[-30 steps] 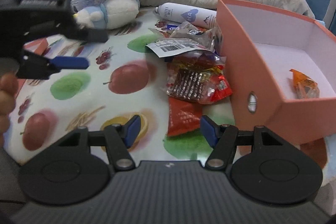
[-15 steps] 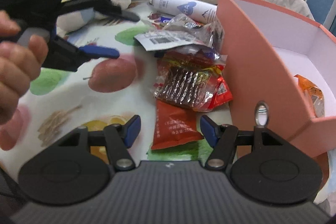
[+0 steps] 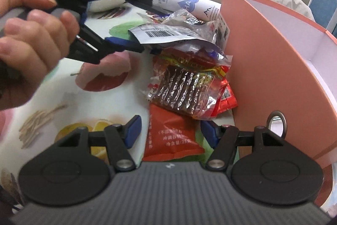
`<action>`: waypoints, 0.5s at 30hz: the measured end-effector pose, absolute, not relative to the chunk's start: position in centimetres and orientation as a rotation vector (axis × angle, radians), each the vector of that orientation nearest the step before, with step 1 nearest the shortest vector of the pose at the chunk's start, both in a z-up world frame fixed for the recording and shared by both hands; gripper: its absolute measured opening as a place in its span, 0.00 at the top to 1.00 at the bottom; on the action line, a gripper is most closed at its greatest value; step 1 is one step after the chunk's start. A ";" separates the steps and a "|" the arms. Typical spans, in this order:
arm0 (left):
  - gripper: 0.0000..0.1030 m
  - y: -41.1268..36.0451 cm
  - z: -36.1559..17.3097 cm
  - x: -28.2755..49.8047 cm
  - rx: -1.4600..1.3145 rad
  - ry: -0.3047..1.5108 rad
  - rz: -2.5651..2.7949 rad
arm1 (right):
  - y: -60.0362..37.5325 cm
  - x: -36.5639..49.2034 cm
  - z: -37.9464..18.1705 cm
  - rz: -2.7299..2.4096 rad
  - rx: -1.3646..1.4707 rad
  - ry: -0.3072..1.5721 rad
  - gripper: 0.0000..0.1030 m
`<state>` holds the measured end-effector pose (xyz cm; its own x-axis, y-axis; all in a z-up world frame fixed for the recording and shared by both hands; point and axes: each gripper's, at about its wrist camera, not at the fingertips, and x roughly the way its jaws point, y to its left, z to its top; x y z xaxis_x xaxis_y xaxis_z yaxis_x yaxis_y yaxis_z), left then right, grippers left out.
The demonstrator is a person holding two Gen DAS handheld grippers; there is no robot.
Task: Organize snacks
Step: 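Grasp the white printed snack bag with the left tool while the right tool approaches the red packet, then grasp the red packet with the right tool while the left tool holds the white bag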
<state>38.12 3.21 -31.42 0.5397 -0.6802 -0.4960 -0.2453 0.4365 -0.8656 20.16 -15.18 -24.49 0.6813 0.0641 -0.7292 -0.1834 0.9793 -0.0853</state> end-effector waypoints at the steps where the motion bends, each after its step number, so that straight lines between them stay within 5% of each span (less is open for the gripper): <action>1: 0.45 3.1 -31.5 38.3 -1.131 1.007 -0.334 | -15.3 20.3 -24.5 0.140 -0.149 0.813 0.38; 9: 0.58 2.7 -31.9 39.0 -1.120 0.985 -0.324 | -15.7 20.8 -24.8 0.171 -0.121 0.817 0.39; 15: 0.67 3.2 -31.2 38.2 -1.081 0.958 -0.312 | -15.5 20.6 -24.5 0.197 -0.109 0.832 0.52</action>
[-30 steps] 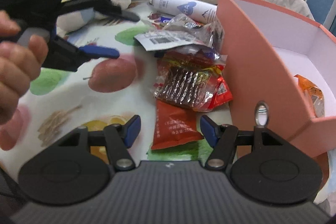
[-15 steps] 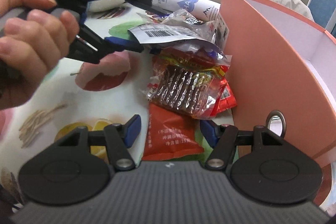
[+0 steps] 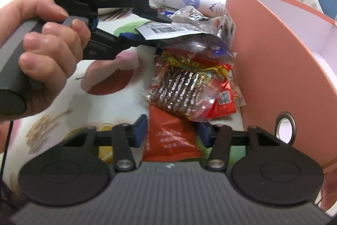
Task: Organize snacks
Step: 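Grasp the red packet with the right tool while the left tool holds the white bag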
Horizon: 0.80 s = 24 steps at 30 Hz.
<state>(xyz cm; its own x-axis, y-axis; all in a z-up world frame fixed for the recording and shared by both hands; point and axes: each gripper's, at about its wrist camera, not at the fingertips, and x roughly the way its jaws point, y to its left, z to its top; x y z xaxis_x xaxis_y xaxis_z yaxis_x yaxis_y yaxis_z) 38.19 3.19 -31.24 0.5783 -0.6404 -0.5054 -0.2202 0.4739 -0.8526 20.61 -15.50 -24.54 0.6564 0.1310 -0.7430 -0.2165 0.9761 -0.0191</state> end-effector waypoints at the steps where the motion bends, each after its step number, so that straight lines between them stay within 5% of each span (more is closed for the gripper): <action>1: 0.68 3.4 -31.1 38.0 -1.080 0.954 -0.313 | -15.5 20.6 -24.5 0.199 -0.104 0.836 0.53; 24: 0.73 12.7 -23.3 27.3 -0.851 0.842 -0.159 | -15.1 18.7 -20.7 0.264 -0.008 0.905 0.54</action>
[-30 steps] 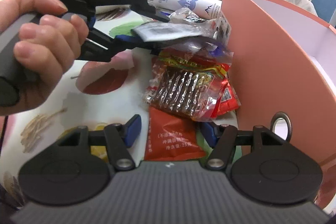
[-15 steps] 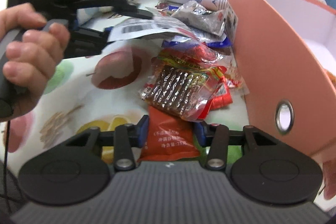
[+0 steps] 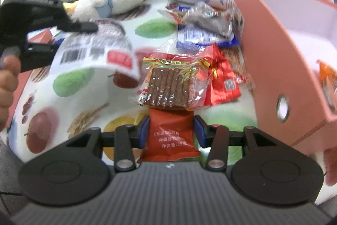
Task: Organize snacks
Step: 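Grasp the red packet with the right tool while the left tool holds the white bag, then lift both held packets and carry them over the pink box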
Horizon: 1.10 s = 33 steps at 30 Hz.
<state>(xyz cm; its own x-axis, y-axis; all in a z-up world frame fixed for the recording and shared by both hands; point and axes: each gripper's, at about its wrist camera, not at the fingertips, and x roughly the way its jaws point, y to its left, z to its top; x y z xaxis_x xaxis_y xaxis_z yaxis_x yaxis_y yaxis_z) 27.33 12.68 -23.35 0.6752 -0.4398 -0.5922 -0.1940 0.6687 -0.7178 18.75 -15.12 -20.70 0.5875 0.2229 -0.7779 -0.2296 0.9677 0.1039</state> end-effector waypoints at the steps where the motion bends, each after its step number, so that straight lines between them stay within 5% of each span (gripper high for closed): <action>1: 0.73 12.9 -23.0 26.8 -0.836 0.839 -0.154 | -15.0 18.9 -20.4 0.264 -0.016 0.899 0.54; 14: 0.73 14.0 -23.2 20.5 -0.776 0.871 -0.093 | -16.3 22.1 -22.3 0.342 0.394 1.206 0.54; 33: 0.76 10.9 -20.2 15.3 -0.618 0.904 -0.090 | -15.3 15.2 -19.2 0.320 0.246 1.144 0.55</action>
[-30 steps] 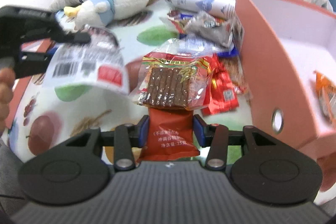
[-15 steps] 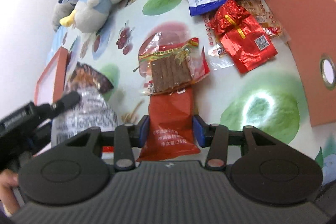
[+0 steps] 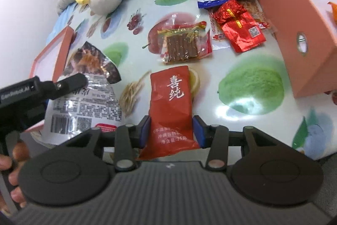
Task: Organize snacks
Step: 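Lift both held packets and carry them over the pink box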
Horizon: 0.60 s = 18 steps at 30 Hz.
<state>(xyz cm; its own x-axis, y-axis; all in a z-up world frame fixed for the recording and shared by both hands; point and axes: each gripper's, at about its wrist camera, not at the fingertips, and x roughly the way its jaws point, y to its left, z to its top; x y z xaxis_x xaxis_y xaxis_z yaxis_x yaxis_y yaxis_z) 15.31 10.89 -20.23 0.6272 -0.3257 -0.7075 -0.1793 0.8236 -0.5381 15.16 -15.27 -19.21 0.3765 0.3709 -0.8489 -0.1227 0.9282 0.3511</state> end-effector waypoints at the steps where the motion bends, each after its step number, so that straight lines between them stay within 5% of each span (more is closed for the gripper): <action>1: 0.76 10.5 -20.1 15.1 -0.604 0.906 -0.091 | -15.4 15.0 -19.1 0.313 0.235 1.134 0.56; 18: 0.77 4.9 -13.8 14.6 -0.486 0.839 -0.157 | -18.5 13.8 -11.1 0.274 0.208 0.920 0.56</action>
